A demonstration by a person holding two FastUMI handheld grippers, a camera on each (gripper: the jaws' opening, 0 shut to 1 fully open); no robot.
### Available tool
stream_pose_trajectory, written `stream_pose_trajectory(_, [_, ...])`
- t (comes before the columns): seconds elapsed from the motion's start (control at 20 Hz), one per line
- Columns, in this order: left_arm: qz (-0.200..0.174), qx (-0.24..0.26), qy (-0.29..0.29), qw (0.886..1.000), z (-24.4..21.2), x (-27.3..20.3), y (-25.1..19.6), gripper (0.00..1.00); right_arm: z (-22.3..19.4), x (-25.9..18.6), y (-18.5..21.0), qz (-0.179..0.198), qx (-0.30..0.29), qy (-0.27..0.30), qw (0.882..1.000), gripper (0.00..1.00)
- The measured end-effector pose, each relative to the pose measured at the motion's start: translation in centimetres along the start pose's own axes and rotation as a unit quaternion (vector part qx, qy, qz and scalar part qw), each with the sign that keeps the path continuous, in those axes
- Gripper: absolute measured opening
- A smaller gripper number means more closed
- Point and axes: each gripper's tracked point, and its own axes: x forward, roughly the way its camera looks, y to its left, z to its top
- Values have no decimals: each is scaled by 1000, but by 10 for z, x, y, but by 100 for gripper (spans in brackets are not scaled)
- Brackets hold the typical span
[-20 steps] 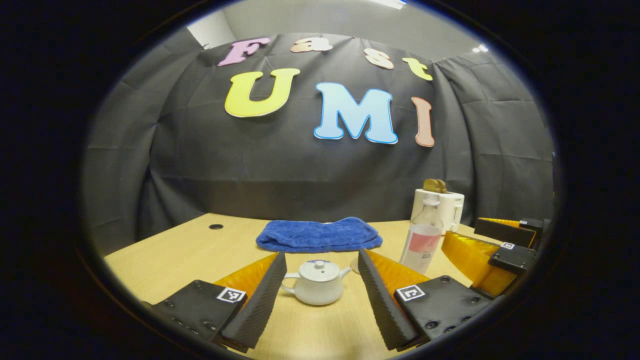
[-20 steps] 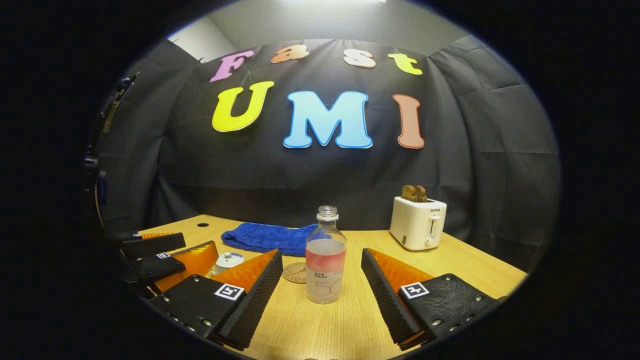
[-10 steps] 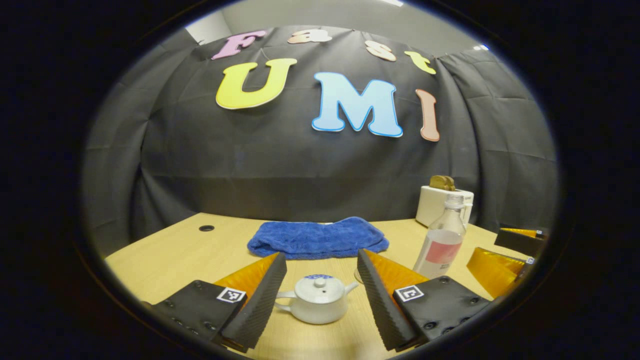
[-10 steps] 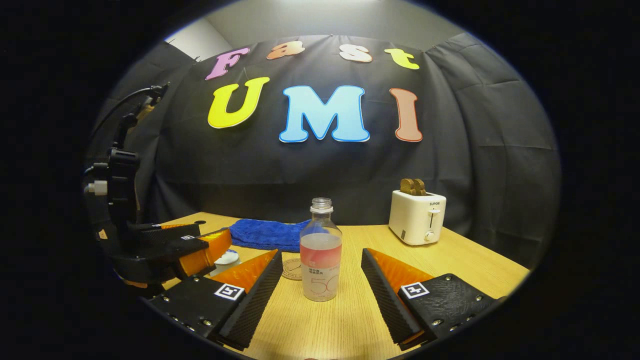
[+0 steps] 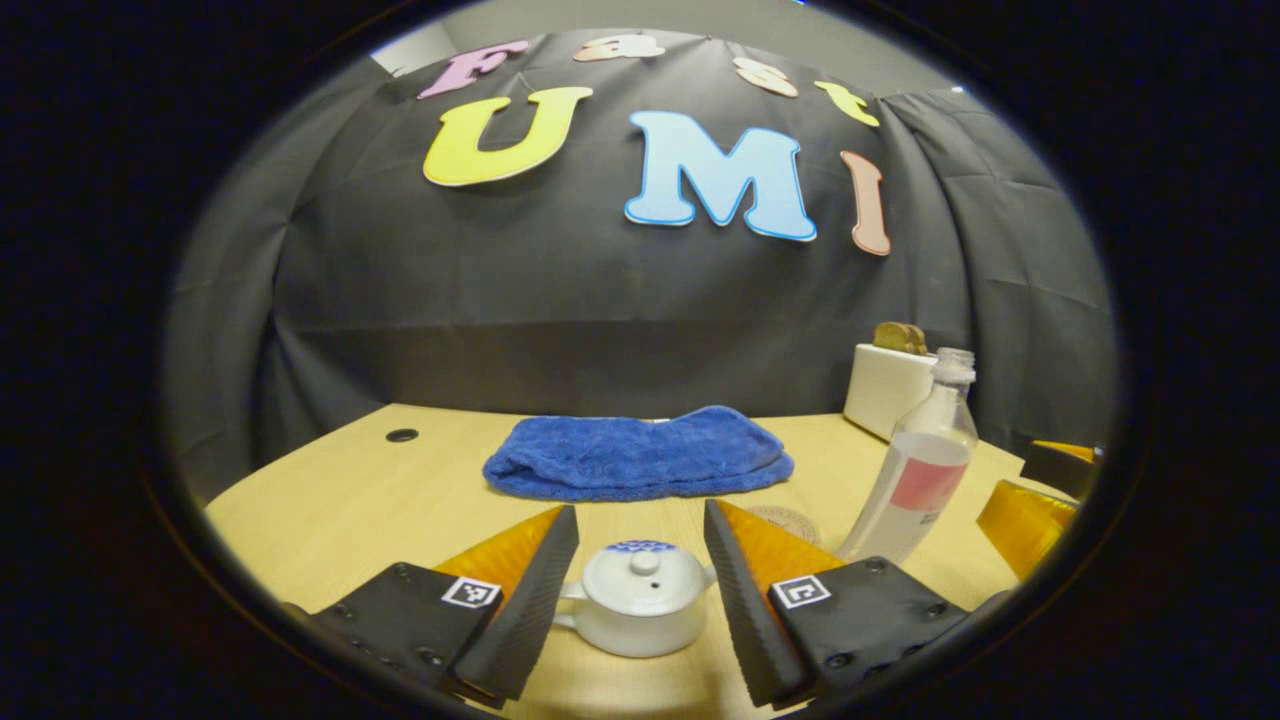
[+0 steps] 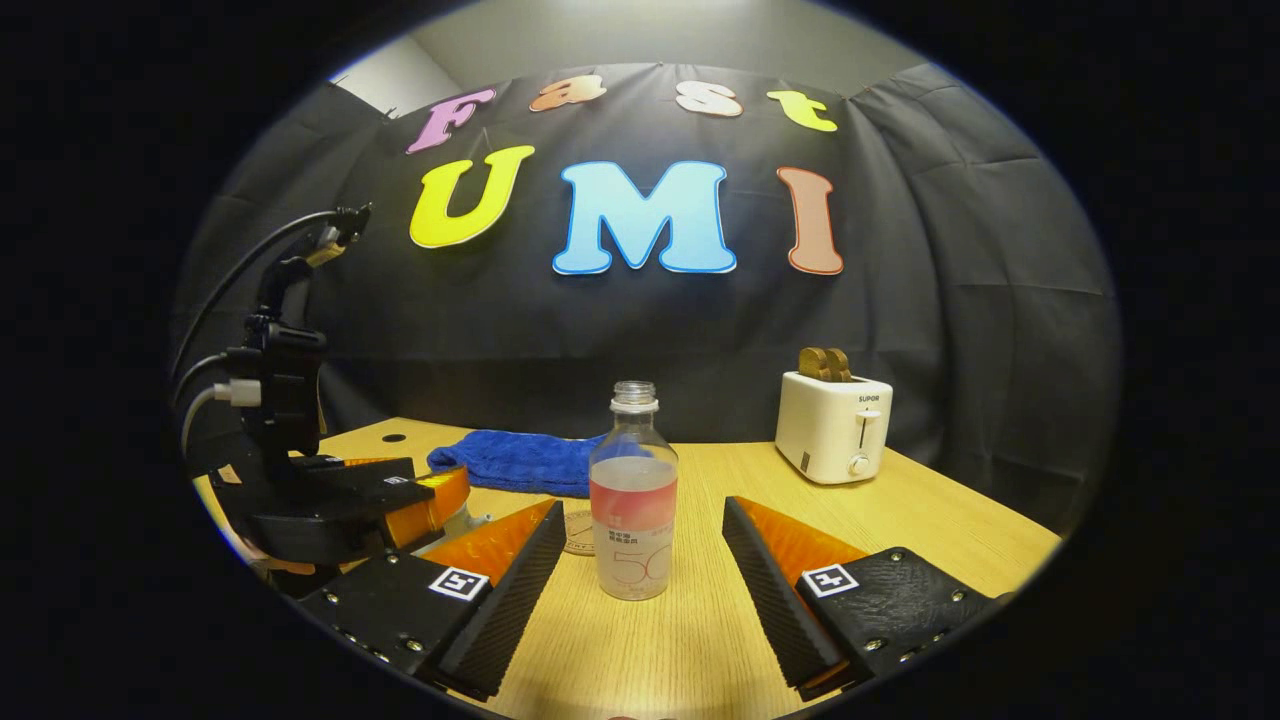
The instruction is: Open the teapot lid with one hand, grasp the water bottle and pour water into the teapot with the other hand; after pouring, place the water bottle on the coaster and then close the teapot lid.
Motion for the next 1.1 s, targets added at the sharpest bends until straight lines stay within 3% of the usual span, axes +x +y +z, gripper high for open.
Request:
stream_pose_trajectory(0.2, [2,11,11,1000,-5,4,0,81,-4,2,-5,-3,9,5,1000,98])
stream_pose_trajectory(0.75, [10,39,2,999,-3,7,5,60,-9,1,-11,-6,16,11,1000,98])
stream_pose_trajectory(0.85, [12,58,6,998,-4,7,1,27,-9,1,-12,-6,17,11,1000,98])
stream_pose_trajectory(0.95, [13,65,-1,998,1,3,-1,27,-9,0,-12,-6,19,11,1000,98])
stream_pose_trajectory(1.0, [13,63,1,998,-3,7,0,14,-9,0,-13,-7,19,11,1000,98])
stream_pose_trajectory(1.1, [12,68,1,998,-2,7,0,12,-9,-1,-15,-9,20,10,1000,98])
